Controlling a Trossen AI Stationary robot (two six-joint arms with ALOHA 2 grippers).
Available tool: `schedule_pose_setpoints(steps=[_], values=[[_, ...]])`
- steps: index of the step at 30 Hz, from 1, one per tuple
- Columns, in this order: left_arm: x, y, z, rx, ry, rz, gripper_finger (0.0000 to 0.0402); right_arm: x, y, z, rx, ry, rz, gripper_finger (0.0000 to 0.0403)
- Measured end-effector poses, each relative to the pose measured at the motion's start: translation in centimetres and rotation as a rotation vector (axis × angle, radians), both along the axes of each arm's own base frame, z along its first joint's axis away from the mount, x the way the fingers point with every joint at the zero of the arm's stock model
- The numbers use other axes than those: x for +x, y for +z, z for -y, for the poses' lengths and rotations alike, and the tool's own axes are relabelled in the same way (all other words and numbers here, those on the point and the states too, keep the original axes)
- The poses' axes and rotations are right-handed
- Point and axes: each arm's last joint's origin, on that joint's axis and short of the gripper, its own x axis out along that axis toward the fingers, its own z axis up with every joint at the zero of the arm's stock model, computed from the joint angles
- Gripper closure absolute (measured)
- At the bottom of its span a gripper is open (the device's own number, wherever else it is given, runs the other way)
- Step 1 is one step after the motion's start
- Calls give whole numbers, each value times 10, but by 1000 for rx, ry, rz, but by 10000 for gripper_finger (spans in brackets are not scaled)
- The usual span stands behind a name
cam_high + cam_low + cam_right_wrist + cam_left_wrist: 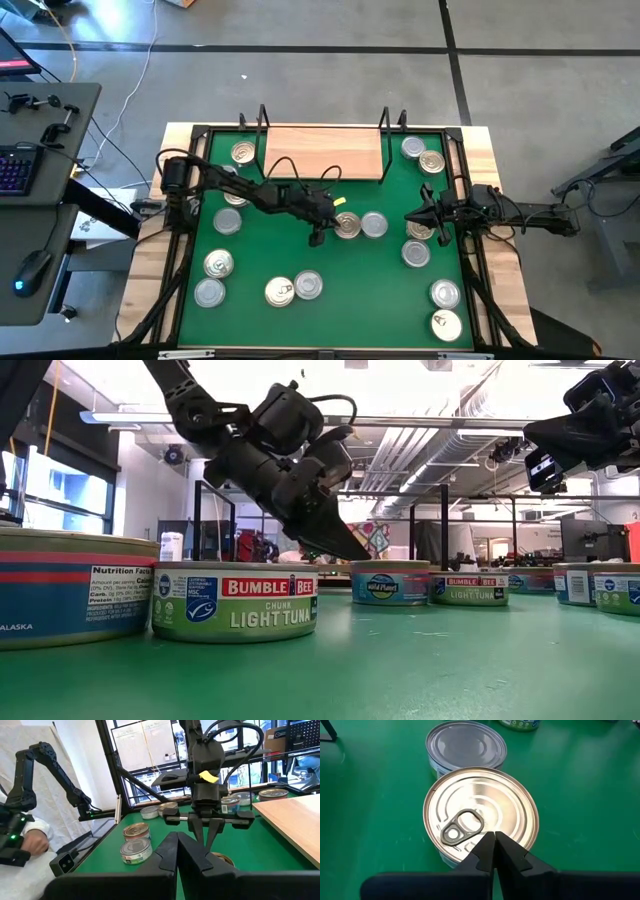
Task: Stack canned seafood by type on shelf
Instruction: Put the blue pink tuna can on the shelf
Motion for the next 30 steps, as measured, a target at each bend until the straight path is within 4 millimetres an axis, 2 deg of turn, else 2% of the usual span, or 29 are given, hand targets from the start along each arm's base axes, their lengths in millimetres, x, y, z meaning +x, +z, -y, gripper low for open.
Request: schedule_pose_setpoints(steps=[12, 19, 22, 25, 30], values=[[-25, -23, 2, -106, 79, 47, 401, 0, 0, 0, 0, 0, 0, 403], [-31, -28, 3, -117, 86, 36, 401, 0, 0, 0, 1, 0, -1, 403], [-31, -29, 3, -117, 85, 35, 401, 0, 0, 0, 178, -1, -28, 403], [-32, -29, 3, -129, 87, 27, 401, 0, 1, 4, 364, -109, -28, 403], [-33, -30, 9, -139, 71, 7, 401, 1, -3, 4, 406, -142, -70, 403]])
